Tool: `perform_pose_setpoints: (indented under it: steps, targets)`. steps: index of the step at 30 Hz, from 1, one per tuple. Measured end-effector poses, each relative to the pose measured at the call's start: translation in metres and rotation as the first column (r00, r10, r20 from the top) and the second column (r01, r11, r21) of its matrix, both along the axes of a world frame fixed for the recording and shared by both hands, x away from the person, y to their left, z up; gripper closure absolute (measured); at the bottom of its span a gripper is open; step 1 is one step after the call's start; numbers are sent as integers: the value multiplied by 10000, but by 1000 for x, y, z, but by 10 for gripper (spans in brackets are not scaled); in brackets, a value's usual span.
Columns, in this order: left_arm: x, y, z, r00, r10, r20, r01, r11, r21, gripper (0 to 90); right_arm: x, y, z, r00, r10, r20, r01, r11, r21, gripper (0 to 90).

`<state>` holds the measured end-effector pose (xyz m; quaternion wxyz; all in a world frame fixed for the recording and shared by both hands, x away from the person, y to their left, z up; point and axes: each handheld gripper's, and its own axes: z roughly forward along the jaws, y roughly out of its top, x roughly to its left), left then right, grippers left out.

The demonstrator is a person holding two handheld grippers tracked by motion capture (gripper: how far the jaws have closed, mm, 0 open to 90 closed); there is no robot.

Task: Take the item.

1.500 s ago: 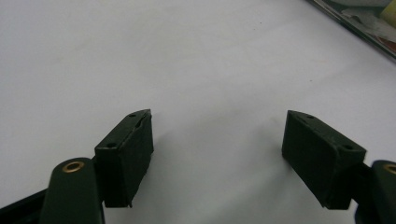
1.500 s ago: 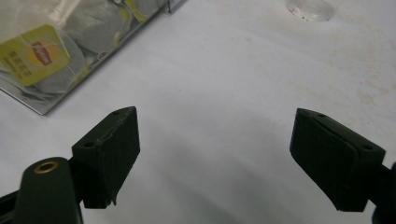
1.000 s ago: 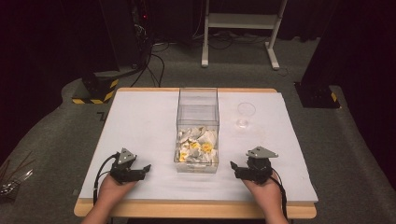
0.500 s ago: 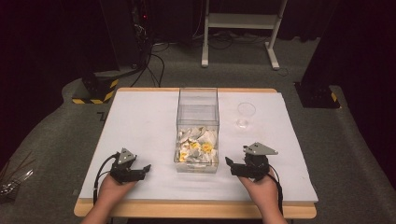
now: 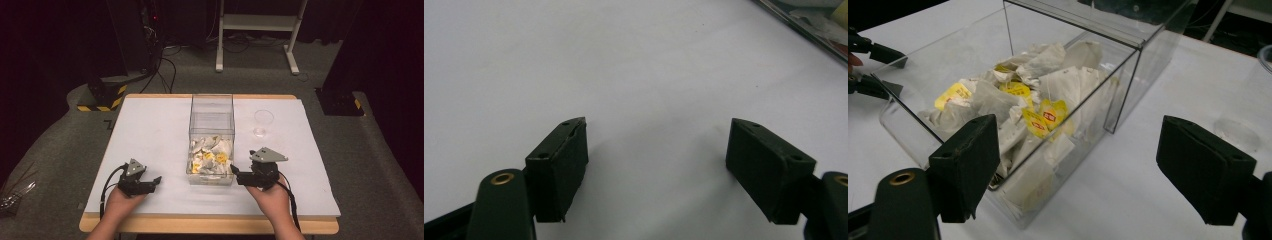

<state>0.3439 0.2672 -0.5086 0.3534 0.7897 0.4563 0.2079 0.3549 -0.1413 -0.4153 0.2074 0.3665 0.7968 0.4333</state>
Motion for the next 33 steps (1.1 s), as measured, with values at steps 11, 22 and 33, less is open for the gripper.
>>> perform_pose_setpoints:
  steps: [11, 22, 33]
  targets:
    - [0, 0, 0, 10000, 1, -4, -1, 10000, 4, 253, 6, 28, 6, 9981, 614, 40, -613, 9980, -177, 181]
    - [0, 0, 0, 10000, -4, -8, 4, 10000, 4, 253, 16, 54, 8, 9938, 1099, -171, -1104, 9936, -257, 190]
    - [0, 0, 0, 10000, -17, -16, 17, 10000, 19, 254, 21, 70, 2, 9898, 1359, -431, -1370, 9903, -245, 207]
